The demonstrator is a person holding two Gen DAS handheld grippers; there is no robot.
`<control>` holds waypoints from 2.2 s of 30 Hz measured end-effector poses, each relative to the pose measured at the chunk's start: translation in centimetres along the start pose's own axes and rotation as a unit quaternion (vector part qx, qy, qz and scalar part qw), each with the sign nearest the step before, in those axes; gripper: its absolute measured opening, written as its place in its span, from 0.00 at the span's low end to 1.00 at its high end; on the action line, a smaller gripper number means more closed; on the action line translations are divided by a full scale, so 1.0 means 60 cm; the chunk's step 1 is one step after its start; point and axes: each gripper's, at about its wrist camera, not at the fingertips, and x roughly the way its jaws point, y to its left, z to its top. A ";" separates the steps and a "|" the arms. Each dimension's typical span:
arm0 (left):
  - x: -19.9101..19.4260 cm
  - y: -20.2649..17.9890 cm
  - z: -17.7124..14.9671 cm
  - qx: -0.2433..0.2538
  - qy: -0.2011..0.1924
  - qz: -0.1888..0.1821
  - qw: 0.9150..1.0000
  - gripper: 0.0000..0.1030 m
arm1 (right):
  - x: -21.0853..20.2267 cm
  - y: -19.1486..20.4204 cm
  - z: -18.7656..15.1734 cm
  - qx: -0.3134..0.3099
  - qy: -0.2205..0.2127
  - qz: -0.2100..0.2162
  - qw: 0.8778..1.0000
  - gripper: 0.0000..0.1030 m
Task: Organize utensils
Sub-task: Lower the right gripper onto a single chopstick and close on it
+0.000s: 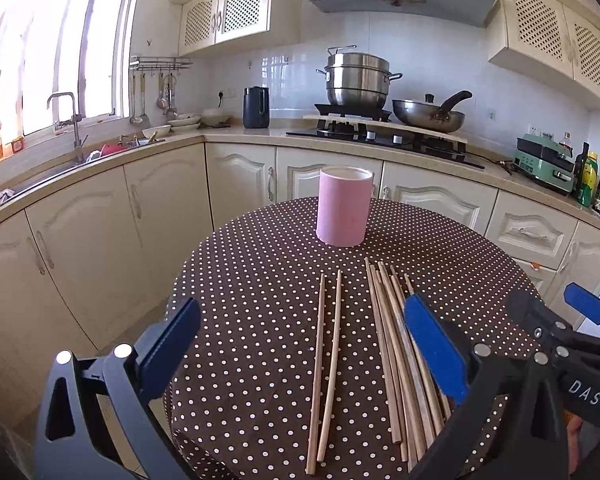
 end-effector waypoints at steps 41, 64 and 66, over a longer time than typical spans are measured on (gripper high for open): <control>0.342 0.036 0.033 0.030 0.244 0.005 0.969 0.96 | 0.334 0.012 0.044 -0.002 0.197 -0.071 0.978 0.65; 0.286 0.088 0.024 -0.084 0.213 -0.070 0.971 0.00 | 0.215 -0.052 0.037 0.075 0.057 0.065 0.993 0.06; 0.265 0.087 0.025 -0.086 0.192 -0.065 0.975 0.01 | 0.201 -0.045 0.039 0.052 0.047 0.037 0.997 0.06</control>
